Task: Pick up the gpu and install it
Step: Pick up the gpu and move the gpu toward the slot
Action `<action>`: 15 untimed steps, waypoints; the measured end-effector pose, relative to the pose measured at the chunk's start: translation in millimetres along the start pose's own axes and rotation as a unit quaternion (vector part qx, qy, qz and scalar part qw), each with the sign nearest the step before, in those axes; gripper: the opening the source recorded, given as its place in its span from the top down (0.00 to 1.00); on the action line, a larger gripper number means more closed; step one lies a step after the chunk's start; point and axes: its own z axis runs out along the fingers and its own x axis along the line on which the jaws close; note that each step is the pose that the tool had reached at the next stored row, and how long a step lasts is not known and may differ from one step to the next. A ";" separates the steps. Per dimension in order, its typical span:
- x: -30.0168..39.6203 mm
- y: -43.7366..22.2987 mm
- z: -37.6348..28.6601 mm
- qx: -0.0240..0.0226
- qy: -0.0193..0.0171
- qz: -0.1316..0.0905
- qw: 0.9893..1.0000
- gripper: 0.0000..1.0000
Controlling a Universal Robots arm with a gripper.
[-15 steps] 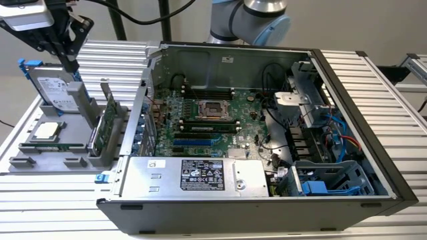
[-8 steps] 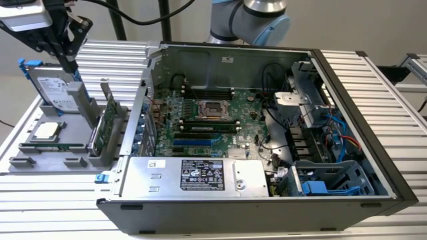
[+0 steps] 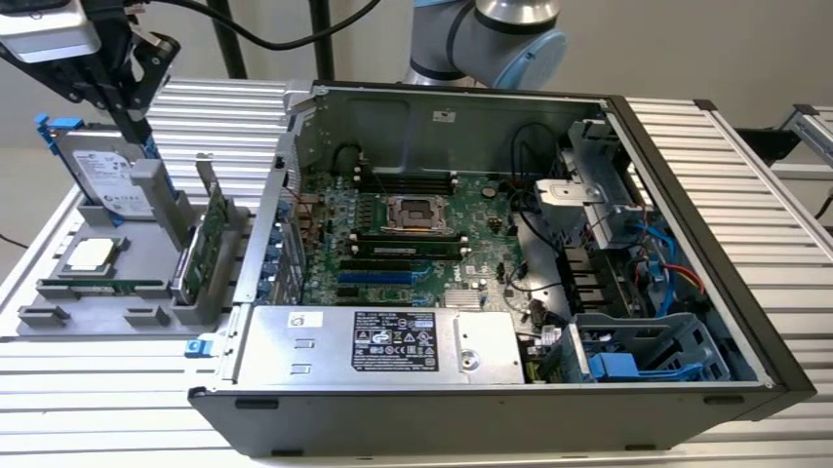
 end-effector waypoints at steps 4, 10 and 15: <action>0.2 0.0 0.0 0.000 0.000 0.000 1.000 1.00; 0.3 -0.4 0.0 0.000 0.000 0.000 1.000 1.00; -1.6 -1.1 0.0 0.000 0.000 0.000 1.000 1.00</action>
